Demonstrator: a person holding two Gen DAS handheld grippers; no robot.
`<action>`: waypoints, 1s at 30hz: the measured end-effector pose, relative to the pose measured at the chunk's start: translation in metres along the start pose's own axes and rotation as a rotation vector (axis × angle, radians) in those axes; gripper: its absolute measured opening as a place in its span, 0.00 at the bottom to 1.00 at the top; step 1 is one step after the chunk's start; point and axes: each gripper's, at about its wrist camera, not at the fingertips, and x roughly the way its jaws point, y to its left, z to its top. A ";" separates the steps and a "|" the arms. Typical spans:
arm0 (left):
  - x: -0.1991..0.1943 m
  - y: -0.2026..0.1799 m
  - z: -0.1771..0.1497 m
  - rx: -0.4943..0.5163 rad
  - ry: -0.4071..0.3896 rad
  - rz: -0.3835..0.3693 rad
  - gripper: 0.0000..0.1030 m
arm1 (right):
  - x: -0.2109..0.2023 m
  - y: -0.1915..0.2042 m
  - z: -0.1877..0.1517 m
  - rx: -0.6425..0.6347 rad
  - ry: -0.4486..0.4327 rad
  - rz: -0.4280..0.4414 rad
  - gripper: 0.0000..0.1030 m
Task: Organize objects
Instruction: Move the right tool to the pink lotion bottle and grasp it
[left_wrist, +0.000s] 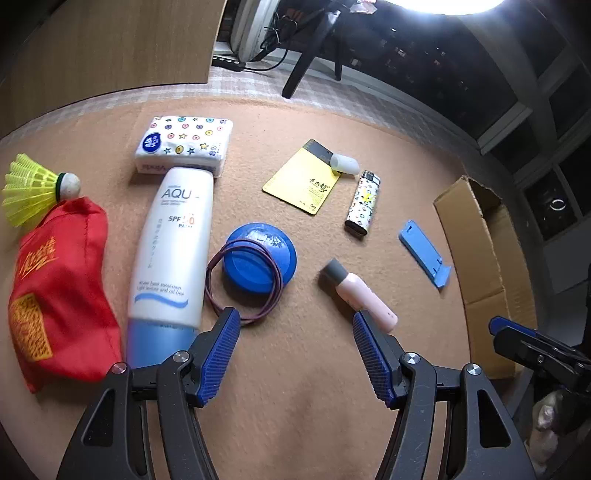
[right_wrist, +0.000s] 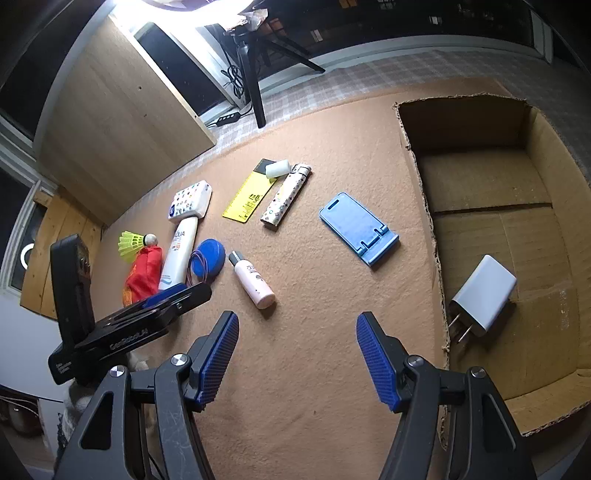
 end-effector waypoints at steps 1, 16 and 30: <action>0.003 0.000 0.001 0.005 0.004 0.003 0.65 | 0.000 0.000 0.000 0.001 0.001 -0.002 0.61; 0.025 -0.015 0.001 0.079 0.068 -0.085 0.65 | 0.007 -0.006 0.006 -0.004 0.018 -0.026 0.61; 0.000 -0.018 -0.039 0.099 0.086 -0.059 0.65 | 0.034 0.022 0.019 -0.147 0.035 -0.070 0.61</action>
